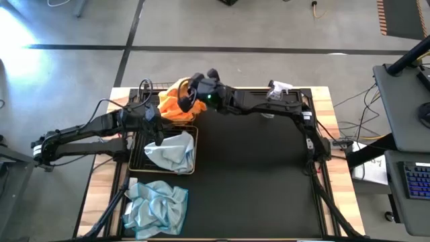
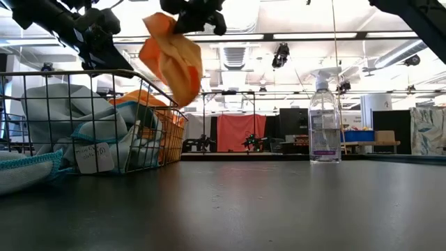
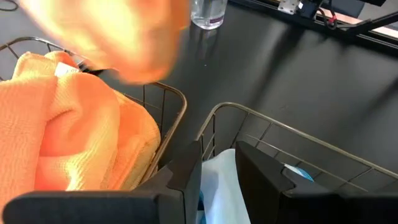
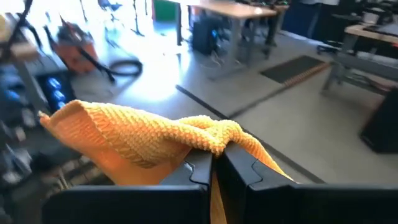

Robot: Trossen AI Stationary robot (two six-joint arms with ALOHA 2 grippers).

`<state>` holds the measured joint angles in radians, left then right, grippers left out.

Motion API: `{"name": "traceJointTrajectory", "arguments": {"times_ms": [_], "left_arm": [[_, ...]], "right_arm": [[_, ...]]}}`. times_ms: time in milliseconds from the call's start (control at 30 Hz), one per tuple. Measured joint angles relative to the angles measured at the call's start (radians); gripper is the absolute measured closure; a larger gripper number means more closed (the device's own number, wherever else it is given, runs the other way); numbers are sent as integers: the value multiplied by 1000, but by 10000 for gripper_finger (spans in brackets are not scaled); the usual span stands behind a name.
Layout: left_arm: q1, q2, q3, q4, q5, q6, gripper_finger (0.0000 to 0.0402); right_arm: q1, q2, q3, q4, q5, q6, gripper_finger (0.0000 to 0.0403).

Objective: Sort microfiber towel by color & place in baskets
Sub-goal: Put the yellow towel into the top wire basket

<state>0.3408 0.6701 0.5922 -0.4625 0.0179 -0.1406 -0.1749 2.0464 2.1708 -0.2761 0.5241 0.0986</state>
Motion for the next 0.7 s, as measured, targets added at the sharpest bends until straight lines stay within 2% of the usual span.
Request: {"name": "traceJointTrajectory", "arguments": {"times_ms": [100,333,533,700], "left_arm": [[0,0,0,1,0,-10,318],[0,0,0,2,0,-39,318],[0,0,0,3,0,-44,318],[0,0,0,3,-1,-43,318]], "right_arm": [[-25,4,0,42,-51,15,394],[-70,46,-1,91,-64,43,394],[-91,88,-1,125,-226,112,394],[-89,134,-2,139,-248,111,394]]}}
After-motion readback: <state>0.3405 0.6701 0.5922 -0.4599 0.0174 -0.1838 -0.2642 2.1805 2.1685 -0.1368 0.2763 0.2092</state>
